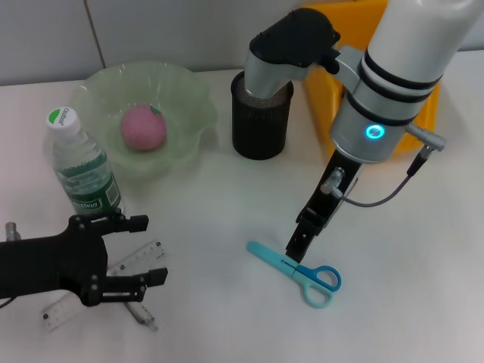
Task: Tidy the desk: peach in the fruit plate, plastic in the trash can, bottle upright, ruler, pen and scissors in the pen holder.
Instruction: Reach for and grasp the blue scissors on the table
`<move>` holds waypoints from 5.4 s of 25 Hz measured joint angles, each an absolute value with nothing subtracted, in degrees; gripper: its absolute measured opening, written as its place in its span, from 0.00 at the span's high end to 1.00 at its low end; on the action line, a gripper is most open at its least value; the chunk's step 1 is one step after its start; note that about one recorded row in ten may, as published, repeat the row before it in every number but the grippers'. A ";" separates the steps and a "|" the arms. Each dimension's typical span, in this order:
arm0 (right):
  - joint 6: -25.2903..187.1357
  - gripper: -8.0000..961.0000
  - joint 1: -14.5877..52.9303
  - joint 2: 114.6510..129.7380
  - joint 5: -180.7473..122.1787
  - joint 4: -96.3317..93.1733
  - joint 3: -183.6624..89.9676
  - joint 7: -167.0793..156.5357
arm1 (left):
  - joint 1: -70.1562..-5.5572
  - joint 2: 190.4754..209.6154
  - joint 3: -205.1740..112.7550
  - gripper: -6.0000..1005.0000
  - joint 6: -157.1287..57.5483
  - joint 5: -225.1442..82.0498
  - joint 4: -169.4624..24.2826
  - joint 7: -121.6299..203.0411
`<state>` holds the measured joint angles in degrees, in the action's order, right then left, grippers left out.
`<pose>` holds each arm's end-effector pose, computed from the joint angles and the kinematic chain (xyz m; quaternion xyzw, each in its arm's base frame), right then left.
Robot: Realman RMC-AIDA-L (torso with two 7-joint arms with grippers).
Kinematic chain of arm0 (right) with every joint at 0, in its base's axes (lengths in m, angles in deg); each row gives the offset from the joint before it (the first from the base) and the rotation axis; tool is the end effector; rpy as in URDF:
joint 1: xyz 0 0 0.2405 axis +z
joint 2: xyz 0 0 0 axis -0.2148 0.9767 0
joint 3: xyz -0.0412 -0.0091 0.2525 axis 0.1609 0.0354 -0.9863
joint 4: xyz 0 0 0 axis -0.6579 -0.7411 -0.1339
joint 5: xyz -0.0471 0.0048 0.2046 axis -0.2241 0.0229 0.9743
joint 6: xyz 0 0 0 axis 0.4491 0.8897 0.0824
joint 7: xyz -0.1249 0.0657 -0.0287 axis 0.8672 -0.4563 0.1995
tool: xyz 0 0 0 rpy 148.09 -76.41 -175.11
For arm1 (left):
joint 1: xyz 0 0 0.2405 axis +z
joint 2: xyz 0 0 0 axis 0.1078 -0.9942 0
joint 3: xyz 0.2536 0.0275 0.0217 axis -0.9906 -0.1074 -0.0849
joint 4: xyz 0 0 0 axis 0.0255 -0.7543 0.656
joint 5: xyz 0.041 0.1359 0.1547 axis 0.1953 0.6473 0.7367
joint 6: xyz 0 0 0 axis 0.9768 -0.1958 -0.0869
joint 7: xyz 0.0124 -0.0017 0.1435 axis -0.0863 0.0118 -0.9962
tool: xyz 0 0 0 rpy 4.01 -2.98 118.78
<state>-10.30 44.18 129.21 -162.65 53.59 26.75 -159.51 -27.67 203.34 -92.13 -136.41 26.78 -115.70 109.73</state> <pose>0.1123 0.3636 -0.0375 -0.8940 0.3467 -0.2758 0.0671 -0.2765 0.2875 0.0021 -0.9669 -0.1110 -0.2079 0.0978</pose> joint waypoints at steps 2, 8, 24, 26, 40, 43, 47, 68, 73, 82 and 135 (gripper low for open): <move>-10.07 0.19 44.24 129.21 -162.07 52.79 26.78 -159.53 | -27.45 203.34 -92.74 0.14 -136.57 26.85 -115.63 109.38; -8.20 0.19 44.26 129.28 -160.94 50.91 30.14 -159.70 | -26.78 203.27 -95.78 0.14 -137.13 27.21 -115.76 108.84; -0.90 0.19 44.67 129.36 -158.77 51.66 45.75 -166.08 | -26.75 203.25 -95.95 0.15 -137.35 28.45 -115.80 108.50; -0.15 0.19 44.74 129.36 -158.72 52.05 47.30 -167.15 | -26.75 203.21 -95.95 0.15 -137.35 28.45 -115.91 108.50; 2.41 0.20 44.35 129.36 -157.77 52.47 51.97 -169.93 | -27.28 203.21 -96.03 0.15 -136.96 29.72 -116.18 108.53; 3.17 0.20 44.28 129.36 -157.45 52.23 52.53 -170.08 | -27.28 203.23 -96.10 0.15 -136.91 29.76 -116.18 108.48; 4.15 0.20 44.19 129.37 -157.39 51.74 52.74 -170.12 | -27.28 203.26 -96.14 0.15 -136.73 29.84 -116.18 108.48; 5.36 0.20 44.38 129.36 -155.35 49.18 53.55 -170.00 | -27.55 203.43 -96.28 0.15 -136.48 29.94 -115.78 107.88; 5.45 0.20 44.29 129.36 -155.56 48.90 53.56 -170.00 | -27.70 203.43 -96.28 0.15 -136.35 29.93 -115.75 107.88; 6.03 0.20 44.50 129.36 -156.08 48.44 54.38 -170.01 | -27.72 203.43 -96.28 0.16 -135.87 29.93 -115.73 107.84; 6.72 0.20 45.11 129.36 -156.08 48.23 57.35 -171.82 | -28.01 203.52 -96.28 0.16 -135.92 29.93 -115.76 107.79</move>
